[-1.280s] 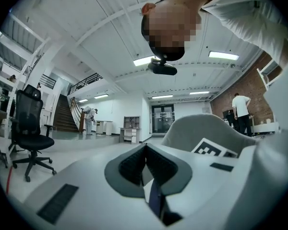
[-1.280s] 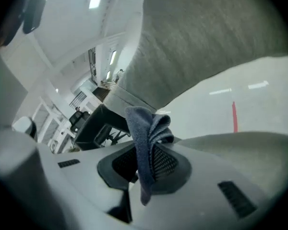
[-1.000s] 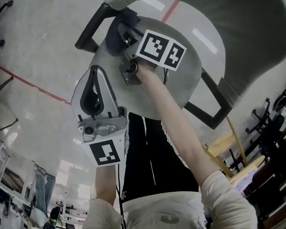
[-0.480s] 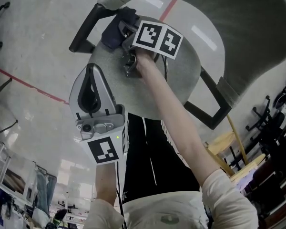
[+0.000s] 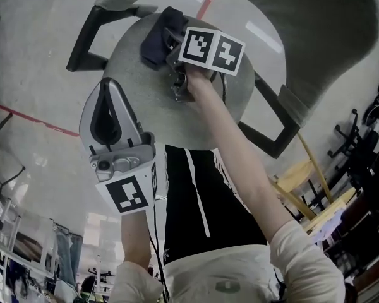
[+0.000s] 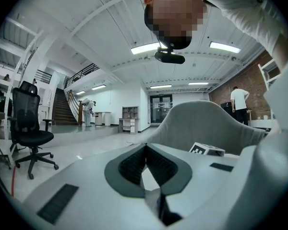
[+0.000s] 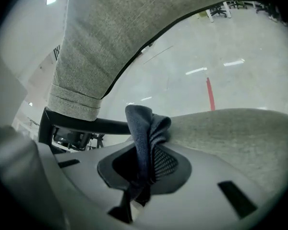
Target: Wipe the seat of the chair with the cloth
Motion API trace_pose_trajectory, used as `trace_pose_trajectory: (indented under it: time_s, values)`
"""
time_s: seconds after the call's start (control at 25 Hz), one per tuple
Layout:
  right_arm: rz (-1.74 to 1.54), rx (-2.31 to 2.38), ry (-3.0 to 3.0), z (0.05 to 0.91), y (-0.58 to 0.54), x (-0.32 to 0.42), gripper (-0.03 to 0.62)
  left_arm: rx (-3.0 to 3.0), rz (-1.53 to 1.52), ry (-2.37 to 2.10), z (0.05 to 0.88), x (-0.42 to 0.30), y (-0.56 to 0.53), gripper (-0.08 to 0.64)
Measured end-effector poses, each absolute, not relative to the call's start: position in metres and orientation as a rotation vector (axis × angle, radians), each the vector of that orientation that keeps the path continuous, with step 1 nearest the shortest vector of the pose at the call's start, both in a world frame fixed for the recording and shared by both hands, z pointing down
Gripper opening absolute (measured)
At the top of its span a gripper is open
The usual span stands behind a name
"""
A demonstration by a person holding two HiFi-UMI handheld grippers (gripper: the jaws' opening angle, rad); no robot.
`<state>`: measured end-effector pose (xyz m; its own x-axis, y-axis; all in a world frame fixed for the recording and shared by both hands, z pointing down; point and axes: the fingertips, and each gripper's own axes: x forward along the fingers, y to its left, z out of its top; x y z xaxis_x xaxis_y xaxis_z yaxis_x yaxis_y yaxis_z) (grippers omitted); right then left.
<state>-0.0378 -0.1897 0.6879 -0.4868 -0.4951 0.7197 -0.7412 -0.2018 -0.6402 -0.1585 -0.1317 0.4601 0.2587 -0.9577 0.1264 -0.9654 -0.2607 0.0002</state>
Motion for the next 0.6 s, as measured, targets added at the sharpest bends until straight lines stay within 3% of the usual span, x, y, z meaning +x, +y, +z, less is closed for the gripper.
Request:
trace_pose_trajectory:
  time_s: [0.6]
  values:
    - [1.458, 1.713, -1.52, 0.694, -0.099, 0.12, 0.057, 2.515, 0.245, -1.716, 0.473, -0.115, -0.112, 0.015]
